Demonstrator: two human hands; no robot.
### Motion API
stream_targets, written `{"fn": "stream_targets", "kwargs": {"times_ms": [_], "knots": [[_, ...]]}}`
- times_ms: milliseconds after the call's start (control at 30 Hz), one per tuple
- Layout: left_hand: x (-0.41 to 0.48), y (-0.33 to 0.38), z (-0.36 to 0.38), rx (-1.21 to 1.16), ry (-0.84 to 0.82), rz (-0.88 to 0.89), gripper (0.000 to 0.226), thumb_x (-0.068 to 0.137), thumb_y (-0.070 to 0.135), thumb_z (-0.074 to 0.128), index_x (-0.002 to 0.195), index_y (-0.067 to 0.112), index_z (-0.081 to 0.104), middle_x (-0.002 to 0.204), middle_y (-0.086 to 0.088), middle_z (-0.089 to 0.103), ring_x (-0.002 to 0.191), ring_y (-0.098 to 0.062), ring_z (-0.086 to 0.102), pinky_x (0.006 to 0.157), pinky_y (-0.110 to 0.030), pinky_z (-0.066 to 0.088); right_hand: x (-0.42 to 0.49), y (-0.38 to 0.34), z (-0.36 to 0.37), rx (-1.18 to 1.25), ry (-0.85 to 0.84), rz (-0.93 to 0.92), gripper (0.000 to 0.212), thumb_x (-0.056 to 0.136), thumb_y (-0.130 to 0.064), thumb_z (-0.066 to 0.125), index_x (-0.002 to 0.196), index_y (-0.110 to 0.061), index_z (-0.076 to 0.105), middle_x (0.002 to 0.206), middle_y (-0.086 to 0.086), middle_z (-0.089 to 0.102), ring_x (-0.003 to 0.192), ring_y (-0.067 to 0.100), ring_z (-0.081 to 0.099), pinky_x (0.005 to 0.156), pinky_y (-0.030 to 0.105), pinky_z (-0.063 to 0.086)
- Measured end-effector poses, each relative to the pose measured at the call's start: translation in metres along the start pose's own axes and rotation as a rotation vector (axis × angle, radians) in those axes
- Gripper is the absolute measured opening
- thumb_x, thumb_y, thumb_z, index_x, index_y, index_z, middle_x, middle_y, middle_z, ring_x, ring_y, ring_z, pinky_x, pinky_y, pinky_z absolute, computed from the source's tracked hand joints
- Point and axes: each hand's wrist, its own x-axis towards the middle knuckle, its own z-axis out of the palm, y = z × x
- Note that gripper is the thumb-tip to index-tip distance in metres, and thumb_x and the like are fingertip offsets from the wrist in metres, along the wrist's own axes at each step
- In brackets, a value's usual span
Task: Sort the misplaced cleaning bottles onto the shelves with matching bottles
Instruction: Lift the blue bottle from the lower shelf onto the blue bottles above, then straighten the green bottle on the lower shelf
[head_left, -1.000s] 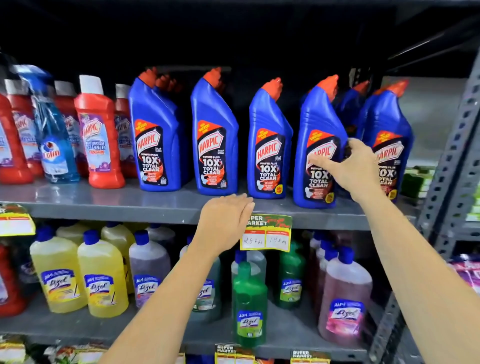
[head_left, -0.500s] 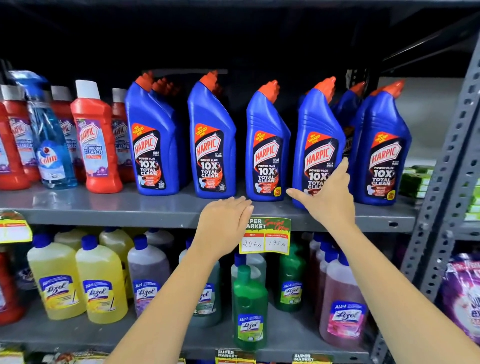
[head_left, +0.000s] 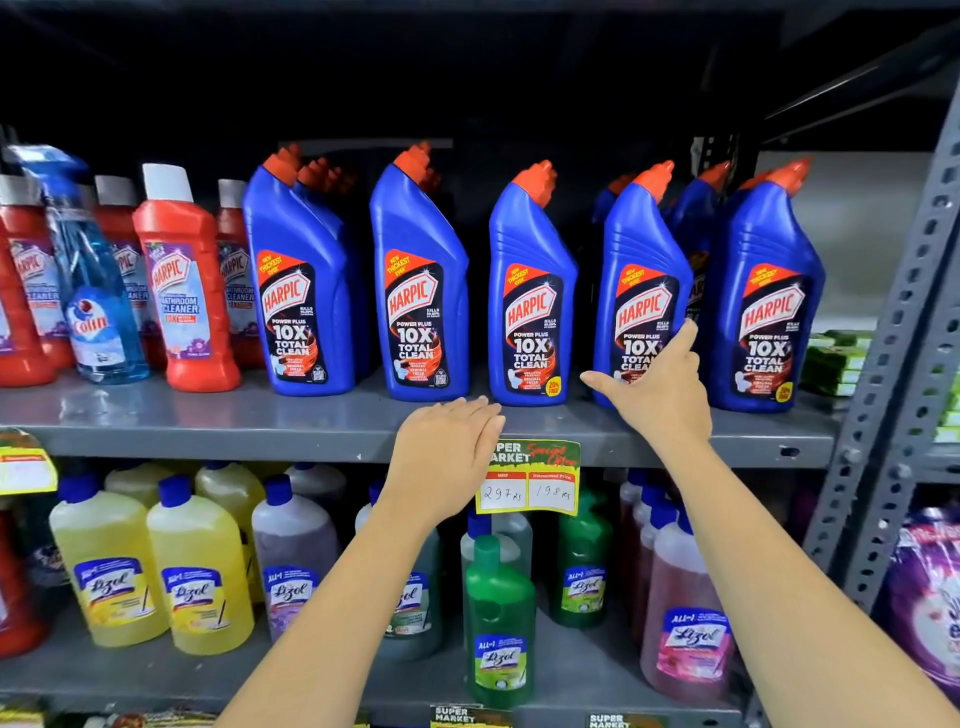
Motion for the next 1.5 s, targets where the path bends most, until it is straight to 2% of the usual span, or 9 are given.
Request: {"fn": "stream_targets", "kwargs": {"times_ms": [333, 733, 867, 1000, 1133, 1267, 1333, 1400, 1500], "knots": [[-0.001, 0.003, -0.001, -0.008, 0.009, -0.01, 0.038, 0.103, 0.032, 0.037, 0.129, 0.019, 0.06, 0.135, -0.002, 0.06, 0.129, -0.02, 0.052, 0.105, -0.035, 0.038, 0.016, 0.005, -0.01, 0.08, -0.167, -0.007, 0.128, 0.058, -0.049, 0.088, 0.15, -0.017, 0.006, 0.146, 0.018, 0.039, 0.125, 0.039, 0.049, 0.101, 0.051, 0.045], [-0.002, 0.005, -0.001, -0.007, 0.04, -0.014, 0.036, 0.103, 0.031, 0.038, 0.127, 0.018, 0.061, 0.133, -0.003, 0.062, 0.126, -0.02, 0.054, 0.103, -0.037, 0.041, 0.014, 0.008, -0.005, 0.096, -0.146, -0.017, 0.124, 0.064, -0.051, 0.084, 0.152, -0.017, 0.002, 0.147, 0.017, 0.036, 0.125, 0.038, 0.049, 0.095, 0.051, 0.047], [-0.003, 0.004, -0.001, -0.034, 0.084, 0.003, 0.036, 0.103, 0.028, 0.038, 0.126, 0.015, 0.062, 0.129, -0.005, 0.065, 0.121, -0.022, 0.058, 0.099, -0.038, 0.041, 0.01, 0.01, -0.003, 0.045, -0.161, -0.026, 0.128, 0.071, -0.057, 0.076, 0.153, -0.012, -0.012, 0.151, 0.02, 0.031, 0.129, 0.04, 0.045, 0.099, 0.054, 0.045], [-0.021, 0.004, 0.006, -0.038, 0.17, 0.045, 0.047, 0.102, 0.033, 0.028, 0.143, 0.016, 0.043, 0.152, -0.003, 0.041, 0.142, -0.018, 0.031, 0.117, -0.04, 0.02, -0.018, 0.01, -0.003, 0.16, 0.153, -0.288, 0.098, 0.088, -0.048, 0.063, 0.154, -0.002, 0.006, 0.156, 0.02, 0.028, 0.145, 0.033, 0.026, 0.117, 0.047, 0.028], [-0.066, -0.007, 0.03, -0.099, 0.322, 0.044, 0.051, 0.1, 0.032, 0.029, 0.147, 0.012, 0.032, 0.159, -0.007, 0.022, 0.149, -0.022, 0.012, 0.121, -0.042, 0.007, -0.094, 0.051, 0.028, 0.328, 0.491, -0.66, 0.046, 0.092, -0.011, 0.058, 0.134, 0.003, 0.046, 0.133, 0.024, 0.049, 0.127, 0.036, 0.044, 0.11, 0.045, 0.035], [-0.127, -0.019, 0.077, -0.109, 0.195, 0.059, 0.051, 0.1, 0.029, 0.03, 0.148, 0.015, 0.029, 0.158, -0.005, 0.021, 0.148, -0.022, 0.014, 0.121, -0.041, 0.008, -0.169, 0.103, 0.073, 0.293, 0.267, -0.519, 0.039, 0.088, -0.011, 0.057, 0.126, -0.004, 0.051, 0.119, 0.022, 0.054, 0.114, 0.03, 0.047, 0.106, 0.029, 0.032], [-0.159, -0.024, 0.104, -0.128, 0.042, 0.013, 0.052, 0.1, 0.029, 0.029, 0.15, 0.016, 0.024, 0.16, -0.003, 0.02, 0.148, -0.018, 0.013, 0.121, -0.042, 0.011, -0.193, 0.115, 0.091, 0.282, 0.091, -0.359, 0.044, 0.087, -0.017, 0.056, 0.129, -0.006, 0.05, 0.12, 0.018, 0.054, 0.116, 0.027, 0.046, 0.104, 0.033, 0.037], [-0.19, -0.03, 0.131, -0.119, -0.136, -0.037, 0.053, 0.101, 0.031, 0.027, 0.151, 0.015, 0.023, 0.16, -0.002, 0.017, 0.148, -0.016, 0.012, 0.12, -0.045, 0.016, -0.209, 0.122, 0.109, 0.241, -0.067, -0.238, 0.055, 0.085, -0.026, 0.059, 0.134, -0.008, 0.045, 0.126, 0.013, 0.052, 0.12, 0.025, 0.045, 0.103, 0.04, 0.039], [-0.23, -0.038, 0.169, -0.034, -0.418, -0.074, 0.058, 0.102, 0.04, 0.022, 0.153, 0.014, 0.012, 0.161, 0.0, 0.0, 0.149, -0.017, 0.004, 0.122, -0.047, 0.008, -0.224, 0.124, 0.13, 0.169, -0.302, -0.089, 0.087, 0.077, -0.046, 0.068, 0.147, -0.012, 0.029, 0.14, 0.008, 0.047, 0.132, 0.022, 0.042, 0.108, 0.03, 0.035]]}}
